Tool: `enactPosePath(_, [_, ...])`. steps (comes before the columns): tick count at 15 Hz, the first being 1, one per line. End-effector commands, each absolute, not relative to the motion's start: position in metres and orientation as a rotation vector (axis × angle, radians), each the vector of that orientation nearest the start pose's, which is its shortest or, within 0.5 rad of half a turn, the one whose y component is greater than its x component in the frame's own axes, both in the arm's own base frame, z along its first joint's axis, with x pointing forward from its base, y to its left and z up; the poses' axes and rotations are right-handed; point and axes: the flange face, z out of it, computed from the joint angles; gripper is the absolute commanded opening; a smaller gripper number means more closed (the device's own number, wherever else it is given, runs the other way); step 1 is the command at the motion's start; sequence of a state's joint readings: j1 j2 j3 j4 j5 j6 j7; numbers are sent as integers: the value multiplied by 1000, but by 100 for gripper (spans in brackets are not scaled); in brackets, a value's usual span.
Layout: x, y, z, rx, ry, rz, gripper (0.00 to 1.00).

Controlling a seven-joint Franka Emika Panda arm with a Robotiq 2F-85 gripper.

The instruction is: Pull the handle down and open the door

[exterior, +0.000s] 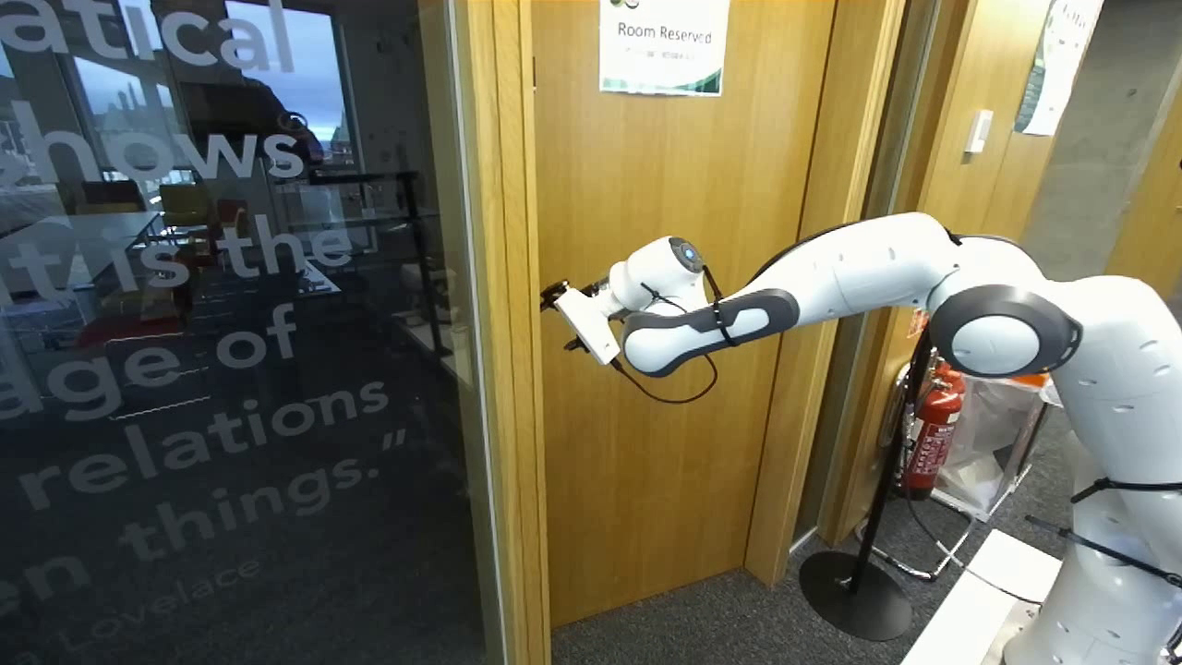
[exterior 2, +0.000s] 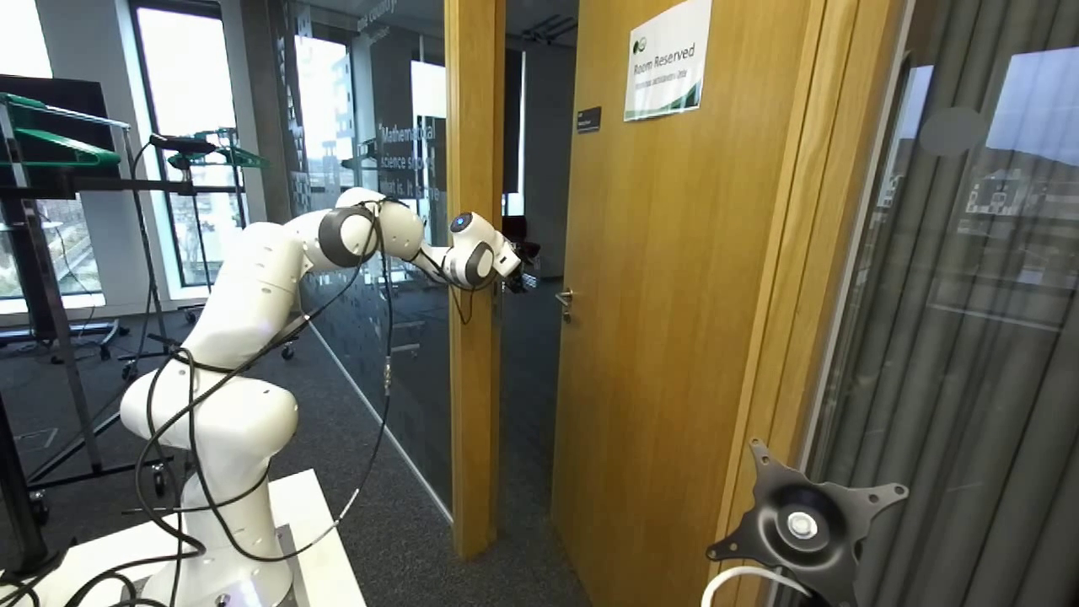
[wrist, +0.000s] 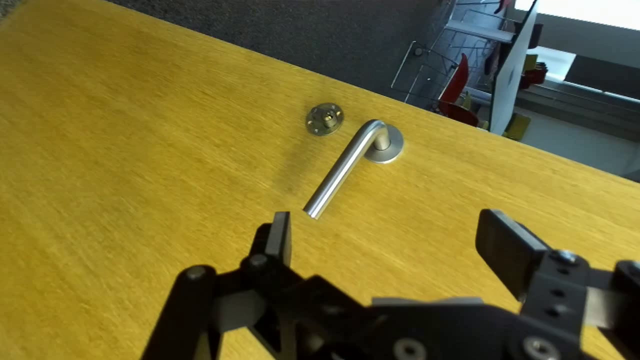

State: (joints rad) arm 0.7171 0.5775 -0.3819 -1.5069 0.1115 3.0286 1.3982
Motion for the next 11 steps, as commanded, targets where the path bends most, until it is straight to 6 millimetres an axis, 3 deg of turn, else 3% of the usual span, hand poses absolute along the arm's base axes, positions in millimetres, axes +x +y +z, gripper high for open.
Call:
enactPosePath(1, [637,295,488,-2064,1115,-729,100])
enactPosePath(5, [611,290,477,-2060,1196,-583,100])
enactPosePath(6, [633,304,478,-2040,1171,-645,100])
enactPosePath(11, [631,304,471,-2051,1178,-634,100])
